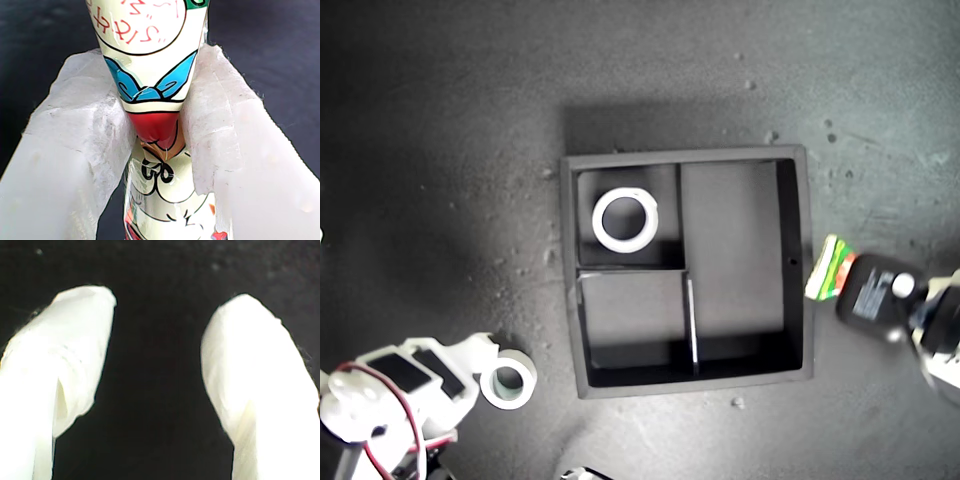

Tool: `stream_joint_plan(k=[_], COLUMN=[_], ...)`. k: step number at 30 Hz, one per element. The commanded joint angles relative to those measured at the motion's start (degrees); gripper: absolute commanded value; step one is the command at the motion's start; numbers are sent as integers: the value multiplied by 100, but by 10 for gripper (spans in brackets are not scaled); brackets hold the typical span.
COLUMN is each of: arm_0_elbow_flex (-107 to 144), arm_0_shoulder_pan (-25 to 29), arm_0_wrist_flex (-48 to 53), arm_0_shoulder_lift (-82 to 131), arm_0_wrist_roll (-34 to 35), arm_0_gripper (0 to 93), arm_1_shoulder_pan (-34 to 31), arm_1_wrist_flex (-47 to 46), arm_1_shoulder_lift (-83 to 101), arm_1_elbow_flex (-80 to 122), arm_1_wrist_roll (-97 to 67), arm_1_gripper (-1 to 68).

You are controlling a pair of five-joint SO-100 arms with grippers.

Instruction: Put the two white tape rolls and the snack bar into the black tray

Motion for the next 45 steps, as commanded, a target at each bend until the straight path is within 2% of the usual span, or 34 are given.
stream_joint_plan(k=[1, 6, 9, 13, 16, 19, 23, 28, 35, 40, 45], arm_0_elbow_flex=[-53, -290, -439, -615, -879, -1187, -1512, -2030, -2408, -2646, -3507], arm_0_shoulder_pan=[123, 255, 387, 624, 861, 1028, 1055, 949, 686, 598, 615], arm_0_wrist_flex=[-62, -62, -62, -62, -62, -62, -62, -62, -18, 360, 967], arm_0_shoulder_lift=[35, -211, -466, -835, -1187, -1512, -1934, -2496, -3138, -3349, -3621], arm_0_wrist_roll=[-211, -114, -18, -26, -70, -97, -70, 114, 141, -26, 9], arm_0_gripper=[126, 124, 124, 124, 125, 126, 127, 130, 136, 143, 141], arm_1_shoulder_pan=[316, 923, 1178, 1863, 2312, 2487, 2347, 1846, 1371, 1107, 1107], arm_1_wrist_flex=[-308, -308, -290, -369, -1274, -2285, -2944, -2830, -2769, -2742, -2716], arm_1_shoulder_lift=[791, 1538, 1600, 1617, 1679, 1679, 1573, 1573, 1600, 1582, 1573], arm_1_elbow_flex=[492, 1591, 1521, 1336, 1230, 976, 510, 527, 598, 501, 747], arm_1_wrist_roll=[-1354, 167, 123, -1116, -2646, -4324, -6864, -8446, -8728, -8921, -8868], arm_1_gripper=[-5, -5, -5, -5, -6, -6, -6, -6, -5, -5, -5])
